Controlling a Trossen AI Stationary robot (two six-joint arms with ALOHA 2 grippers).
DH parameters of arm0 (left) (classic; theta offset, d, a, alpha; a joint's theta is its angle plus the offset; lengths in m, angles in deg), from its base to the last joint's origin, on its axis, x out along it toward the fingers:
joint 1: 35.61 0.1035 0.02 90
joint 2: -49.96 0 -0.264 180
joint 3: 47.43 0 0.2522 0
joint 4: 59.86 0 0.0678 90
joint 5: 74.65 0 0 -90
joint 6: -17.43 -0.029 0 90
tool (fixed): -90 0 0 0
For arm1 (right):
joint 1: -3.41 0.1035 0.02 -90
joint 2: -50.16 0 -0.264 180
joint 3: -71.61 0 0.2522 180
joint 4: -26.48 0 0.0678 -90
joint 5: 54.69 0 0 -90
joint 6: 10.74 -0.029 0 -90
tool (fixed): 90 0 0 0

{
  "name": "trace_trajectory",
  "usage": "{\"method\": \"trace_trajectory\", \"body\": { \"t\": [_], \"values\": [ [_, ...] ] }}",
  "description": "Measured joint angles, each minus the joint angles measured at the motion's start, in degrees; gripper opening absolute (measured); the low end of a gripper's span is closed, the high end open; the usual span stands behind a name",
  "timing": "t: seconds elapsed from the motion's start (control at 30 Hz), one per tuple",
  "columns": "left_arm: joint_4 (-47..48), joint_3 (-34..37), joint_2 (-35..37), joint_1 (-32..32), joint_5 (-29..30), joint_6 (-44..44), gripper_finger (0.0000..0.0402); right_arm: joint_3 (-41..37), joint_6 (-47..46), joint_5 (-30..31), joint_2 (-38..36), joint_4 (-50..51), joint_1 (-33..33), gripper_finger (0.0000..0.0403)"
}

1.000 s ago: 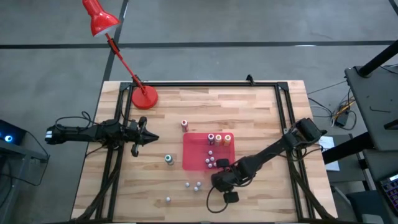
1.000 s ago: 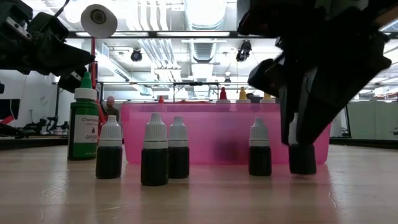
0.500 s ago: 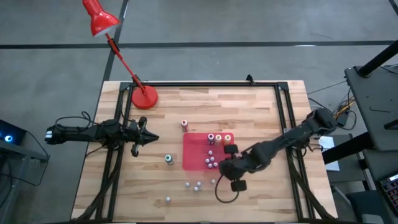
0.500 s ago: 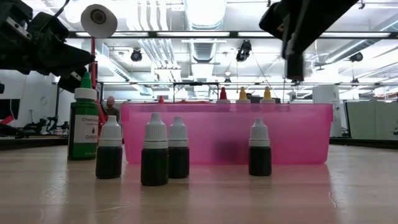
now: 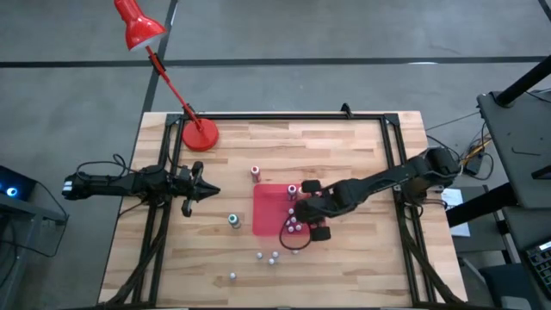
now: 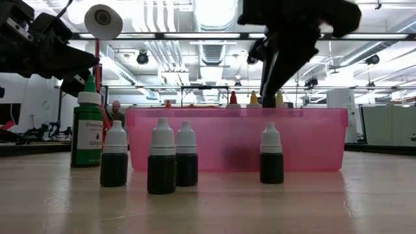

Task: Pick & Place food coloring
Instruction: Put the right small blue food coloring bottle into the container

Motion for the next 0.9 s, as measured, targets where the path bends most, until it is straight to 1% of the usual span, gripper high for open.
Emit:
{"method": "trace_trajectory", "body": {
  "t": [0.07,0.27,0.37,0.53,0.9],
  "values": [
    [0.00,0.00,-0.01,0.00,0.00,-0.02,0.0000,-0.79,3.32,-0.38,0.53,-0.97,-0.38,0.0059],
    [0.00,-0.02,0.01,0.00,0.00,-0.01,0.0000,-3.16,10.76,-5.21,1.18,-4.04,-1.09,0.0059],
    [0.00,0.00,-0.01,-0.02,0.00,0.00,0.0000,-3.79,12.16,-6.43,1.42,-5.60,-1.99,0.0059],
    [0.00,0.00,-0.01,-0.01,0.00,0.00,0.0000,-3.77,14.37,-6.51,1.91,-6.71,-3.49,0.0059],
    [0.00,-0.02,-0.01,-0.02,0.00,-0.01,0.0000,-3.77,16.22,-6.68,5.29,-9.27,-5.36,0.0059]
  ]
}}
